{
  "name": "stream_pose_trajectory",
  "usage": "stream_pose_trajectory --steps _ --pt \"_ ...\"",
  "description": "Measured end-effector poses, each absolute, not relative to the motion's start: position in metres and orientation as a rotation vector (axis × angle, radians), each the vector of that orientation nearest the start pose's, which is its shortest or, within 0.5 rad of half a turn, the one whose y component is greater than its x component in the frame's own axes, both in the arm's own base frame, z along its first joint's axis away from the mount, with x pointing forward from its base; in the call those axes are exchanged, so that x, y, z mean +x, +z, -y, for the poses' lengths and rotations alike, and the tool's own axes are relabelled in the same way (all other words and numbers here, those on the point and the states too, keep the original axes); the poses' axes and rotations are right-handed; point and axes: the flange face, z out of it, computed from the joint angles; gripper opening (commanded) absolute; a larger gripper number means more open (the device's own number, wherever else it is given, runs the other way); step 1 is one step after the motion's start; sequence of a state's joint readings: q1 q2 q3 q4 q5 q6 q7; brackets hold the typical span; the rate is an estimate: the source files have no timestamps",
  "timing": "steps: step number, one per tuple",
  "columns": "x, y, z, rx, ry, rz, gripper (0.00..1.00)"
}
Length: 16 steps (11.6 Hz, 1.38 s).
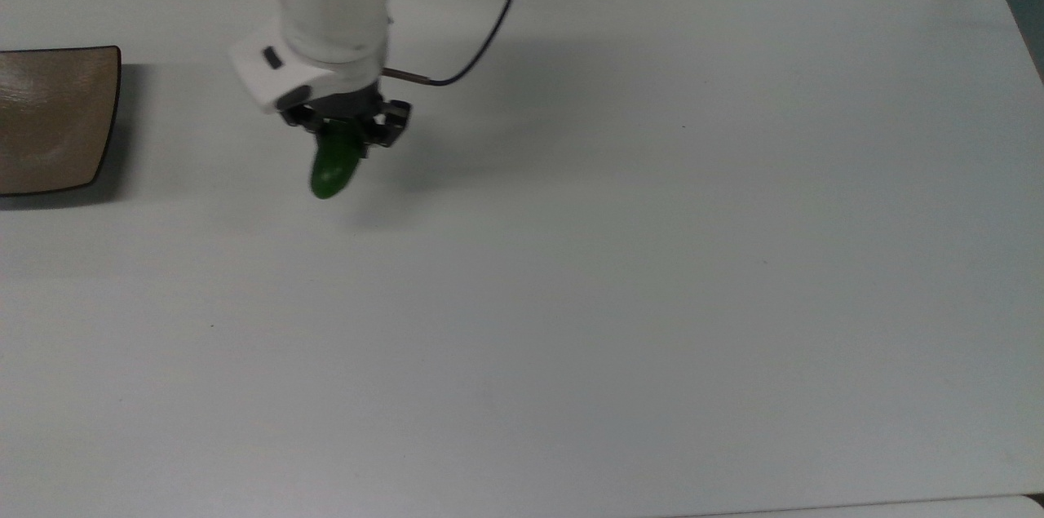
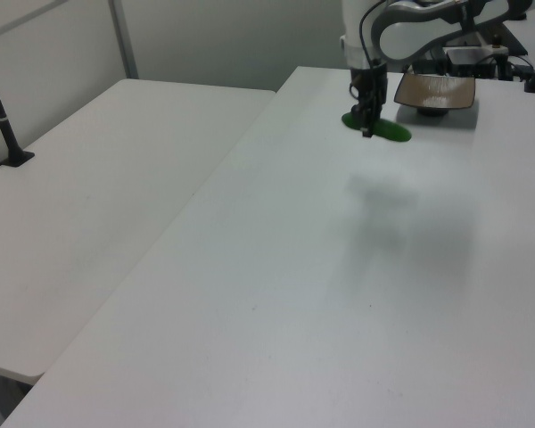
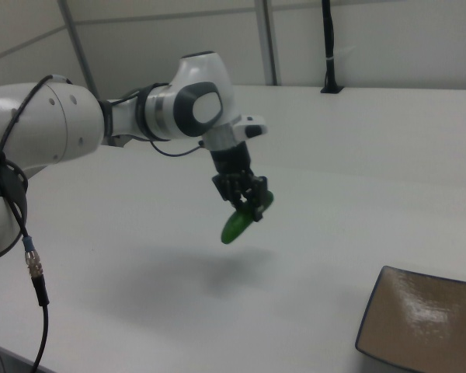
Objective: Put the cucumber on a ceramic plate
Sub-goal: 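Lift the cucumber and carry it toward the brown plate, then lower the cucumber onto the plate and open the gripper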
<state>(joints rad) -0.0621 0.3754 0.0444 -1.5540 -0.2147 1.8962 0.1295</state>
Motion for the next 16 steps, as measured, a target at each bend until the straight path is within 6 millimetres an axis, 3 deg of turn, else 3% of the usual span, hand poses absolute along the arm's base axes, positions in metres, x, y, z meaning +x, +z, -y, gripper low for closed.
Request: stream_pose_trajectory --steps 5,9,12,14,15,16 --pt "0.651 0.437 0.143 -3.329 0.083 -0.142 0.17" --pt "0.635 0.456 0.242 -3.299 -0.085 -0.242 0.17" --pt "0.625 0.445 0.293 -3.288 -0.165 -0.328 0.17" --pt "0.62 0.411 0.324 -3.284 -0.153 -0.396 0.18" --pt "0.621 0.393 0.339 -3.292 -0.178 -0.421 0.27" --pt "0.62 0.379 0.349 -3.295 -0.191 -0.442 0.66"
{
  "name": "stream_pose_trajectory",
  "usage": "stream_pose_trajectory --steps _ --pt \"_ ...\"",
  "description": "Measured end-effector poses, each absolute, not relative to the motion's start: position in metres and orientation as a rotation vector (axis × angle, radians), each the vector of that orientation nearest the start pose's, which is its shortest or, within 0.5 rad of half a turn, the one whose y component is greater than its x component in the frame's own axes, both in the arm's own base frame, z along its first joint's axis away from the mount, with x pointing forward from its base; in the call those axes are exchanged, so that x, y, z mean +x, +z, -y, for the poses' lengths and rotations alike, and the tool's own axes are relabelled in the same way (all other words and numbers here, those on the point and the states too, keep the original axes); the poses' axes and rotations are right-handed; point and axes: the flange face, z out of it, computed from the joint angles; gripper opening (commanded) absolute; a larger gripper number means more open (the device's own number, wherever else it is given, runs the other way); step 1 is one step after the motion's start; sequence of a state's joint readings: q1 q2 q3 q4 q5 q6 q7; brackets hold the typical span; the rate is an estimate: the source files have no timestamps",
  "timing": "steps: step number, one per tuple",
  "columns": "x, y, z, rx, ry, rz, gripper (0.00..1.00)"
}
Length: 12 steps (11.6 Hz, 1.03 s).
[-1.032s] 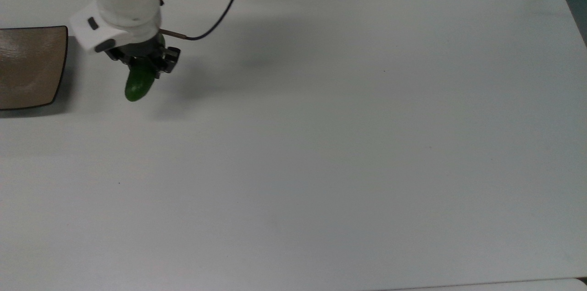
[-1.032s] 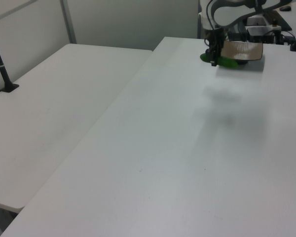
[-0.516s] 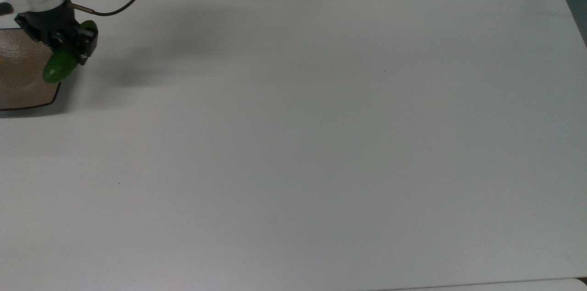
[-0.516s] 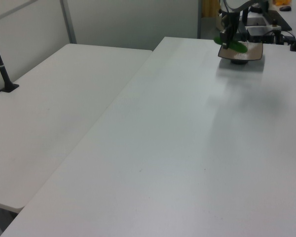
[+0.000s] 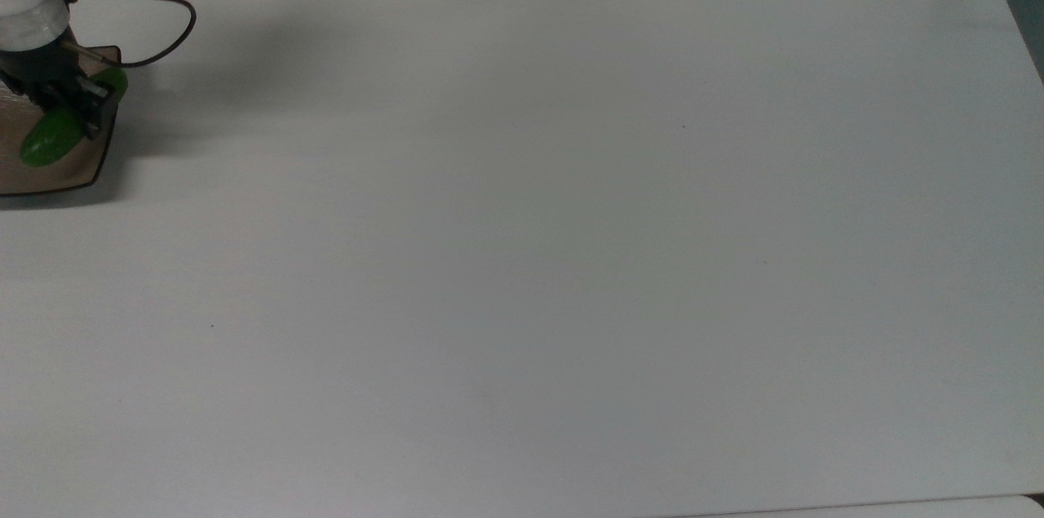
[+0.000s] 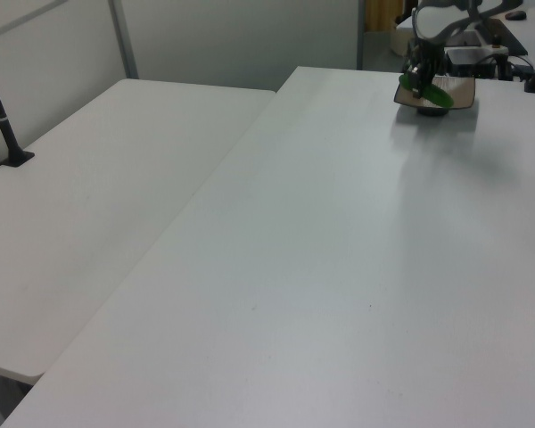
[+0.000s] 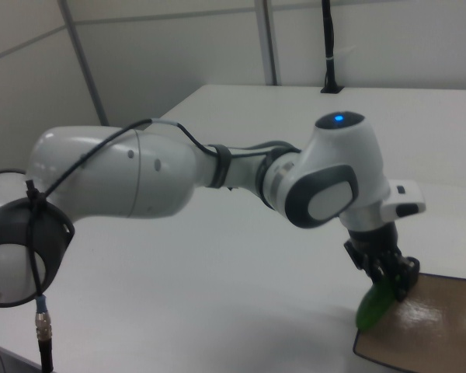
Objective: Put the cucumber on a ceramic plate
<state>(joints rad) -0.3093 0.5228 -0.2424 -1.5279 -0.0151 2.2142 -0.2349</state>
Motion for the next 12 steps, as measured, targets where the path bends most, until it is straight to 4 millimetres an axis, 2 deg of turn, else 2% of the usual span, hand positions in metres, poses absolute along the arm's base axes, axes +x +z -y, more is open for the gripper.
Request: stream_pose_trajectory --steps 1,6,7,8,9,10,12 --pt "0.619 0.372 0.355 -3.295 -0.189 -0.455 0.81" --pt "0.619 0.373 0.358 -3.293 -0.195 -0.461 0.83" --pt "0.62 0.375 0.358 -3.291 -0.205 -0.465 0.88" --pt "0.623 0.384 0.358 -3.272 -0.246 -0.483 0.9" --pt "0.626 0.393 0.358 -3.241 -0.279 -0.509 1.0" --pt "0.626 0.402 0.358 -3.207 -0.288 -0.532 1.0" --pt "0.626 0.434 0.351 -3.138 -0.288 -0.557 1.0"
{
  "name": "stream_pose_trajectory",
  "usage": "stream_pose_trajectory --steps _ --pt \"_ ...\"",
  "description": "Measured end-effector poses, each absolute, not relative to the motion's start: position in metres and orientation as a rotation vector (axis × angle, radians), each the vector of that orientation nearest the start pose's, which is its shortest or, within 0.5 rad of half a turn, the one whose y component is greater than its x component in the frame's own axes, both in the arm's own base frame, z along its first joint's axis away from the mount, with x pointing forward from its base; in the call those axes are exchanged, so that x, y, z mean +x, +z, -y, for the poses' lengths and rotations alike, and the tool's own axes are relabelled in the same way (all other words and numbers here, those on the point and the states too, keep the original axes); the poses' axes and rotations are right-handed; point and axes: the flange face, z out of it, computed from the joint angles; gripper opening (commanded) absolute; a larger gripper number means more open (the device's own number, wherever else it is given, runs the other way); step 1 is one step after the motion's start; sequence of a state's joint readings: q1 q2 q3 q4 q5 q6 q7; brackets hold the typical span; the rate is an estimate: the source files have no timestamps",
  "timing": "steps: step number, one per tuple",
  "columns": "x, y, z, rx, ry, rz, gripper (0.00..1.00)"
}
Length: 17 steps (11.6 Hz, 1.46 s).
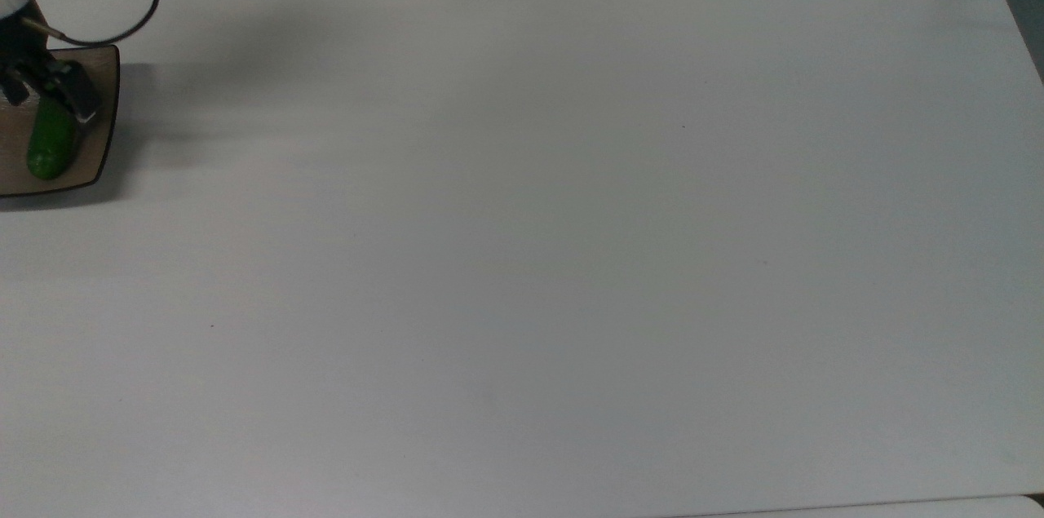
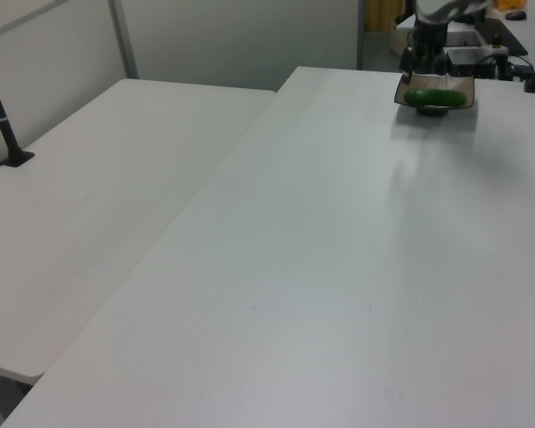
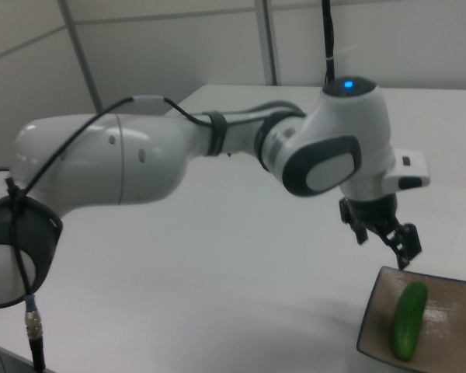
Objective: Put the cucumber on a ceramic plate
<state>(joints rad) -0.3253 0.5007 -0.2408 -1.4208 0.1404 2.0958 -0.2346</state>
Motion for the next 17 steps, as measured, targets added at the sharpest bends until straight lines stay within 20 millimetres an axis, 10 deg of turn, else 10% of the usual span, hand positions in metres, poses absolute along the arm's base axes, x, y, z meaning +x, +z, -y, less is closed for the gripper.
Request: stream_pose_trajectory --steps 4,12,17 --pt "0.622 0.494 0.305 -3.033 -0.258 -0.533 1.0" --pt "0.615 0.599 0.077 -2.946 -0.145 -0.262 1.0" --pt "0.587 0.584 -0.027 -3.138 -0.008 0.037 1.0"
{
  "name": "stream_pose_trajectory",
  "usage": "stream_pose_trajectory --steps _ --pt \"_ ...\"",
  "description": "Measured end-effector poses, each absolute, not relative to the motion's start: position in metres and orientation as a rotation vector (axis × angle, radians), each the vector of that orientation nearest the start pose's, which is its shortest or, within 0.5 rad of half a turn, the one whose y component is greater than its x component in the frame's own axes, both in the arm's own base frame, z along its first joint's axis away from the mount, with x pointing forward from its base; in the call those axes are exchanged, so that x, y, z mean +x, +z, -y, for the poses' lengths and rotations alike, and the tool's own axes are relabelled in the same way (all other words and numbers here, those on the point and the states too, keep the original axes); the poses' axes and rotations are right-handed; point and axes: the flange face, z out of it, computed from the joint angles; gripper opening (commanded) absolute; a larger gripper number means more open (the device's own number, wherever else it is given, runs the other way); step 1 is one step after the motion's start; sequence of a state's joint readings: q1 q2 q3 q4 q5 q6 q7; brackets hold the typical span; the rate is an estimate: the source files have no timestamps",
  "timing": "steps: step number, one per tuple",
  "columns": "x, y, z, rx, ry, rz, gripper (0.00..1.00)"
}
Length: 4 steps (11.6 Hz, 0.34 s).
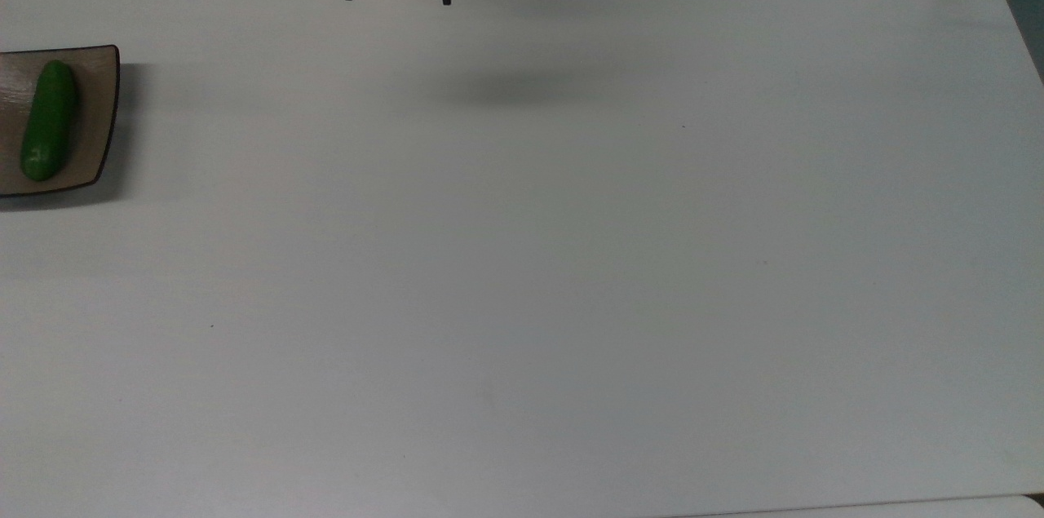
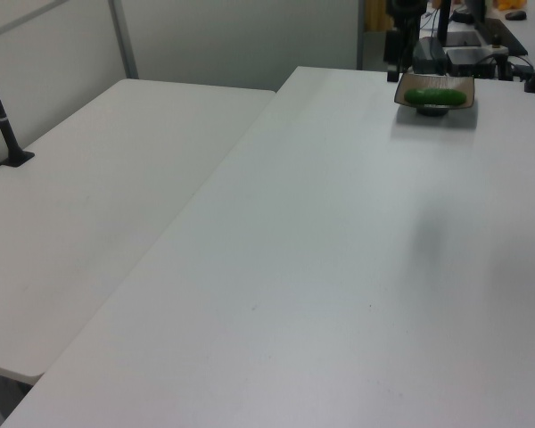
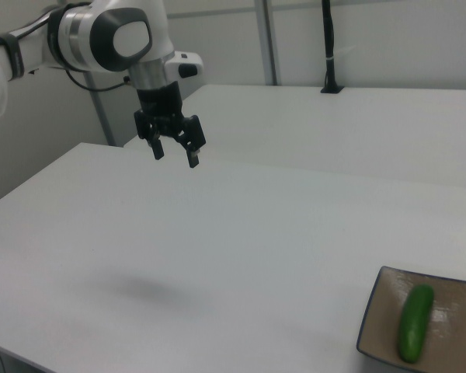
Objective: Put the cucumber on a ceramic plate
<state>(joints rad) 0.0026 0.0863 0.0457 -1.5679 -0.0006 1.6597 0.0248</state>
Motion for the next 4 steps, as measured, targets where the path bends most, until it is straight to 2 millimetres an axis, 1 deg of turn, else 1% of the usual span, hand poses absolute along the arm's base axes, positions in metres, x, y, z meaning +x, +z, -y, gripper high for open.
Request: stream_pose_trajectory --steps 1,4 --pt "0.5861 0.5793 -0.0312 -3.15 0.008 0.052 1.0" --pt "0.586 0.5771 -0.0271 -3.155 0.015 0.045 1.0"
